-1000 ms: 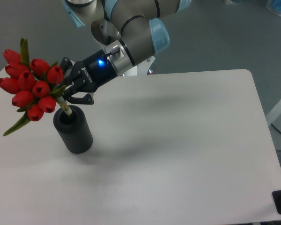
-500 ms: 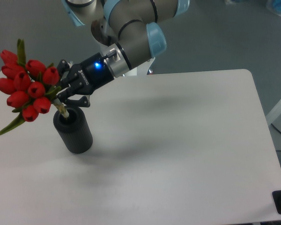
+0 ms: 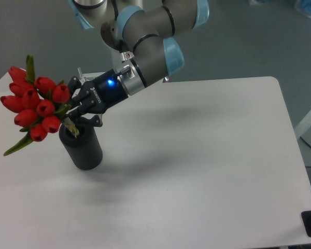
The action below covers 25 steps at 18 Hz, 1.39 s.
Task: Insert the flowers into the vase
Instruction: 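Open the gripper to release the tulips and pull back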
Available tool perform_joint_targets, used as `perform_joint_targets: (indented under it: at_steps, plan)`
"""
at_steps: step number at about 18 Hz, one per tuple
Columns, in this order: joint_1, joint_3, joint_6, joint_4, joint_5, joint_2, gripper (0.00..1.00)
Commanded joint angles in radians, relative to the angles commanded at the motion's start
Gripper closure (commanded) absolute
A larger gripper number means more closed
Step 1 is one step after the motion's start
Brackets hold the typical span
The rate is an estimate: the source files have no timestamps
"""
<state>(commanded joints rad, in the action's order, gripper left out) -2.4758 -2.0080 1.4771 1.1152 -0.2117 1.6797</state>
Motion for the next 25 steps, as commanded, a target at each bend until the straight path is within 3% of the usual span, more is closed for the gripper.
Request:
perform_joint_targets:
  at_steps: [8, 14, 22, 25]
  plan:
    - [-0.002, -0.049, 0.101, -0.002, -0.002, 0.026, 0.76]
    - [-0.014, -0.075, 0.132, -0.002, -0.003, 0.032, 0.40]
    - [-0.057, -0.080, 0.135, -0.002, -0.011, 0.058, 0.21]
    - [-0.083, -0.086, 0.134, 0.000, -0.014, 0.068, 0.00]
